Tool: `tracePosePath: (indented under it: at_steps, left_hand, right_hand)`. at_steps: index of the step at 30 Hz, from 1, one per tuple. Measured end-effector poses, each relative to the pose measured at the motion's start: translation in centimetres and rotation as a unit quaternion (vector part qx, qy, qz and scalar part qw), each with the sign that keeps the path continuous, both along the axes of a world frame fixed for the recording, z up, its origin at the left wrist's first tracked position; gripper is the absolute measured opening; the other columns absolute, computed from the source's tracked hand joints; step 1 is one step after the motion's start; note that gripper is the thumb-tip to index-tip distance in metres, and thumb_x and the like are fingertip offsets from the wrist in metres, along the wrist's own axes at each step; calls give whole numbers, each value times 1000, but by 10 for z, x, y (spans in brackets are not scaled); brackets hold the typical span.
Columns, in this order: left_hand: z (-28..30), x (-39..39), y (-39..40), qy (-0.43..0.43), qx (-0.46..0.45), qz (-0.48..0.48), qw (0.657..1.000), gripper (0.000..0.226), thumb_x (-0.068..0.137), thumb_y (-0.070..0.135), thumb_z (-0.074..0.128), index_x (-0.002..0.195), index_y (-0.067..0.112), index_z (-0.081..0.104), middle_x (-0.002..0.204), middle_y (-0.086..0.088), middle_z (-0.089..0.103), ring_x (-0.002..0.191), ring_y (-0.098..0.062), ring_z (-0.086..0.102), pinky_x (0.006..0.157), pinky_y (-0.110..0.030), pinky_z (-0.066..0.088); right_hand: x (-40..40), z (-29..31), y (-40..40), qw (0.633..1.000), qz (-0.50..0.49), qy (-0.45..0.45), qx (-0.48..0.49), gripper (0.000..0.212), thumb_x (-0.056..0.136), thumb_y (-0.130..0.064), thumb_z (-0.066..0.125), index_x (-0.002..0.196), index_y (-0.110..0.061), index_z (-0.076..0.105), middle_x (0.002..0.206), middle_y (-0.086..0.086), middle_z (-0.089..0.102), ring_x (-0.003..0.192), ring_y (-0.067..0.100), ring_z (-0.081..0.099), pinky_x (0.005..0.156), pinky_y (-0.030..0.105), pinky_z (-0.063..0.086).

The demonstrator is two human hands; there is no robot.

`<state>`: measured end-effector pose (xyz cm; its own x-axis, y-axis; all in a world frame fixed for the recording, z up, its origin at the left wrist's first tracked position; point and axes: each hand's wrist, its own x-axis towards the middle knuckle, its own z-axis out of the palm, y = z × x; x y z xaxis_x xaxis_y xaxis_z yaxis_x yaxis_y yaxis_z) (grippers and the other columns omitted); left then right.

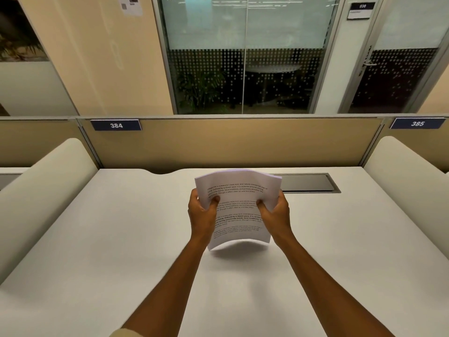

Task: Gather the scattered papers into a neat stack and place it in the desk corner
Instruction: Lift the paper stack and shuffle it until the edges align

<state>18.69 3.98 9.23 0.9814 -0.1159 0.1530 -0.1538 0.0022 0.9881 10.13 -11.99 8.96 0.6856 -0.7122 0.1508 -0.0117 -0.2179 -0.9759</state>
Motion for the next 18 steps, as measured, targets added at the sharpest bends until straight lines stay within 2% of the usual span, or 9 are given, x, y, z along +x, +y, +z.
tracePosePath:
  at_steps: [2,5,10,14,18]
  left_hand:
    - [2,0,-1,-9,-1,5,1000,32,87,23,69,111,32,50,102,7,64,85,-20,70,65,-26,61]
    - [2,-1,-2,-19,-4,5,1000,31,87,24,68,111,34,50,100,13,63,86,-17,68,61,-19,60]
    - [-14,-7,0,6,18,-17,1000,31,91,22,64,116,34,49,102,15,61,90,-16,67,58,-16,56]
    - [-34,-12,6,34,37,-38,998,30,96,15,56,122,29,53,108,3,65,96,-19,67,64,-21,58]
    - [-36,-14,7,48,41,-42,997,30,97,16,53,127,20,53,113,-5,66,98,-23,67,69,-28,61]
  right_hand:
    - [1,2,0,1000,-2,-2,4,45,88,-11,67,129,-15,48,108,5,62,90,18,63,67,23,54]
    - [0,1,1,1000,-1,-2,14,47,88,-11,67,130,-16,48,109,5,62,91,18,63,67,24,56]
    - [-8,-15,7,999,0,18,27,46,88,-12,67,129,-19,48,110,2,61,94,16,63,69,22,55]
    - [-15,-32,13,998,6,47,41,44,90,-14,64,130,-19,47,114,3,60,101,22,61,78,30,56]
    - [-14,-33,12,998,10,55,43,43,91,-13,64,130,-18,47,116,4,60,103,23,61,81,34,57]
